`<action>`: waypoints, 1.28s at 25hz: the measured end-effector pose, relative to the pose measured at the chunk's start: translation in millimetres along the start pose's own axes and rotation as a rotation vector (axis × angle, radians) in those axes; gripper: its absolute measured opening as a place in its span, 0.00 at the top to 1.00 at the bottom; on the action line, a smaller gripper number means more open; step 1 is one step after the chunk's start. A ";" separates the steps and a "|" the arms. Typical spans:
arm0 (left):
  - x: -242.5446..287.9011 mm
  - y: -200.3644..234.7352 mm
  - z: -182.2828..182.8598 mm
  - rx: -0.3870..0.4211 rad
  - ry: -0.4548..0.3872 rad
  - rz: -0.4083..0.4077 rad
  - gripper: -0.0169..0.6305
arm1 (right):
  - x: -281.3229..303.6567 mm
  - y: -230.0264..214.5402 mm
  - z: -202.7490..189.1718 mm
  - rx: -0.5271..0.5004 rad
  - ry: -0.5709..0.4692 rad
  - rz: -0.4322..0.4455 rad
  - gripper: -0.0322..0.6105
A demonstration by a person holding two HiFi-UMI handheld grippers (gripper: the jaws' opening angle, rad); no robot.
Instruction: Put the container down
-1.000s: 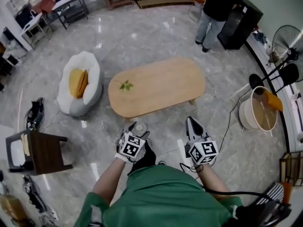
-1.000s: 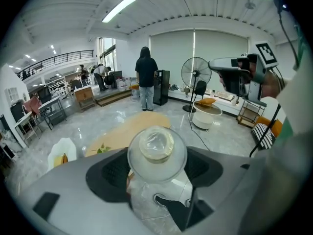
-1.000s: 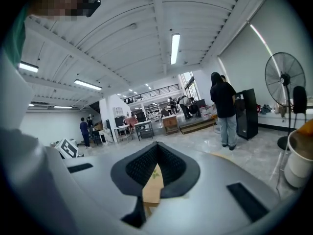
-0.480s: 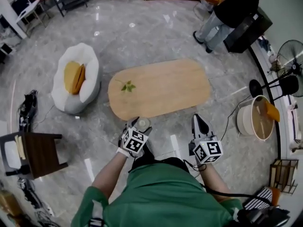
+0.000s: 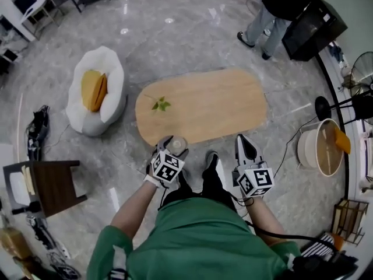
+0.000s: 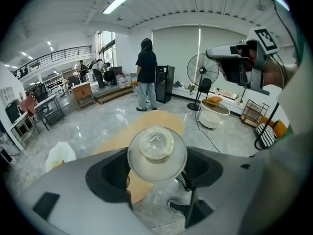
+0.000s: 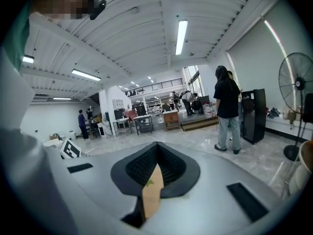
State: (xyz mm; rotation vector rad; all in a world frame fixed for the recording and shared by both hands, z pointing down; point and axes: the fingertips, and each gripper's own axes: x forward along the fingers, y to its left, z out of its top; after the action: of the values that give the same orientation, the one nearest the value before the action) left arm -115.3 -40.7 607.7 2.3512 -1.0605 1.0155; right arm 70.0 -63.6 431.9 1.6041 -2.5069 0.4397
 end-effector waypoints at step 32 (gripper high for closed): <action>194.8 46.7 121.7 0.010 0.114 0.112 0.45 | 190.7 -174.7 14.9 -0.018 0.008 0.212 0.93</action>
State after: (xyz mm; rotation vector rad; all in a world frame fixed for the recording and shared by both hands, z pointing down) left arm -5.3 -237.6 671.3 2.2332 -1.1562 1.1833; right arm 147.5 -301.6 498.4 1.3328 -2.6777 0.4446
